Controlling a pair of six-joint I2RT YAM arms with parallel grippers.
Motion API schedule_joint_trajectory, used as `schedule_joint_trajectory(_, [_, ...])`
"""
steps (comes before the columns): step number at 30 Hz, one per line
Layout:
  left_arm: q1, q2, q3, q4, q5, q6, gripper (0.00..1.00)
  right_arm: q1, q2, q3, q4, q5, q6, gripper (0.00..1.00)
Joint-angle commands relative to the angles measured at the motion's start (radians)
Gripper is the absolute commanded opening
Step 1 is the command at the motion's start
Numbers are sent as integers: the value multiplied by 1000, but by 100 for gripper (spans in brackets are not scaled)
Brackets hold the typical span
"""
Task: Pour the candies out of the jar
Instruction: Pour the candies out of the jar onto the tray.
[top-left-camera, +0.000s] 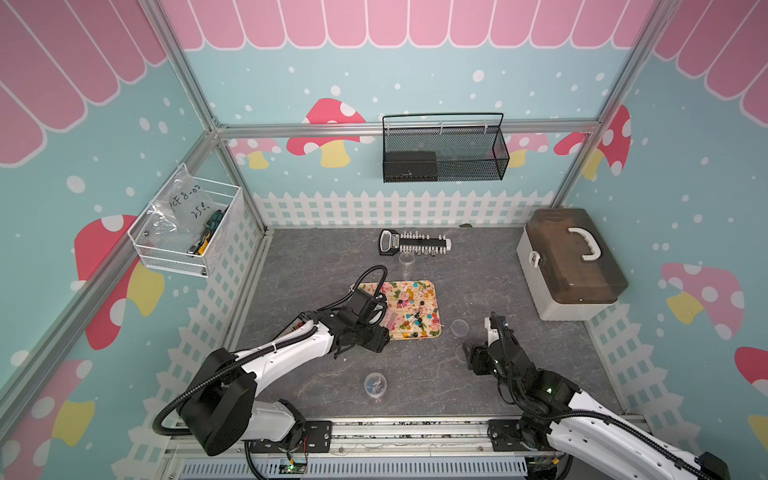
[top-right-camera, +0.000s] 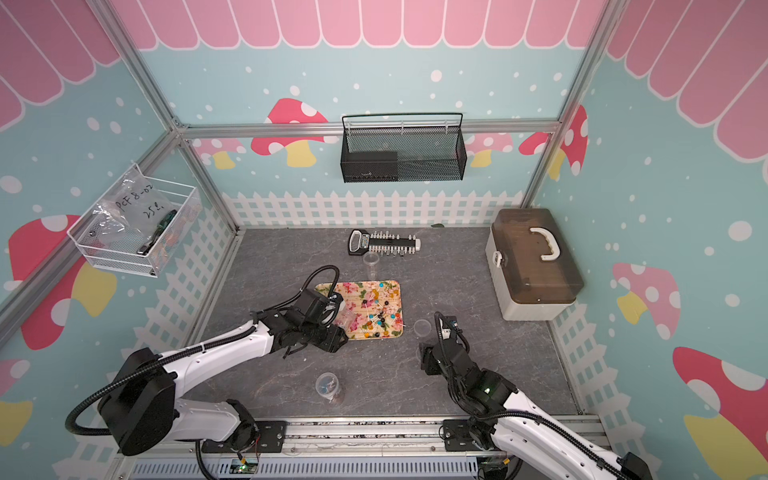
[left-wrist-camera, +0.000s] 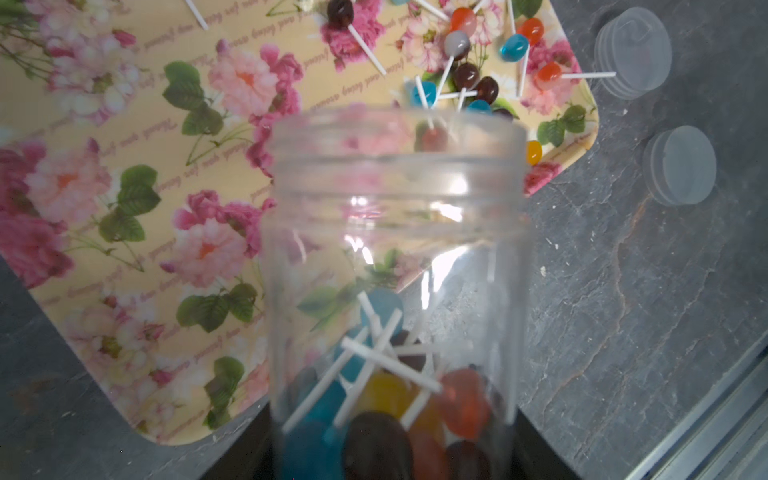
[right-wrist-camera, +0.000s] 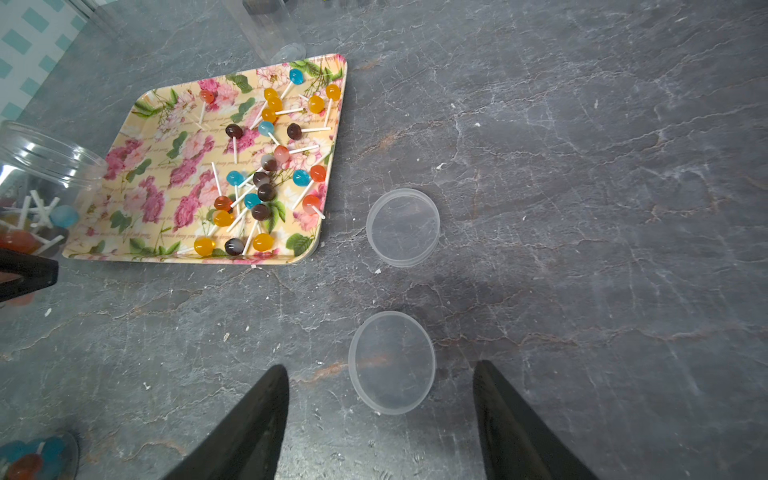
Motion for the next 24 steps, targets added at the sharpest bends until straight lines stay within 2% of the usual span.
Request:
schedule_joint_trajectory(1, [4,46,79,-110,-45,49,61,-3,-25,-9,-36,3,33,69])
schedule_joint_trajectory(11, [3,209,237,-299,-170,132,62,-3,-11,54,-68,-47,9,69])
schedule_joint_trajectory(17, [-18,310,388,-466,-323,195,63,-3,32,73,-25,-126,-20,69])
schedule_joint_trajectory(24, [-62,429,521,-616,-489,248,63,-3,43,68,22,-153,-45,69])
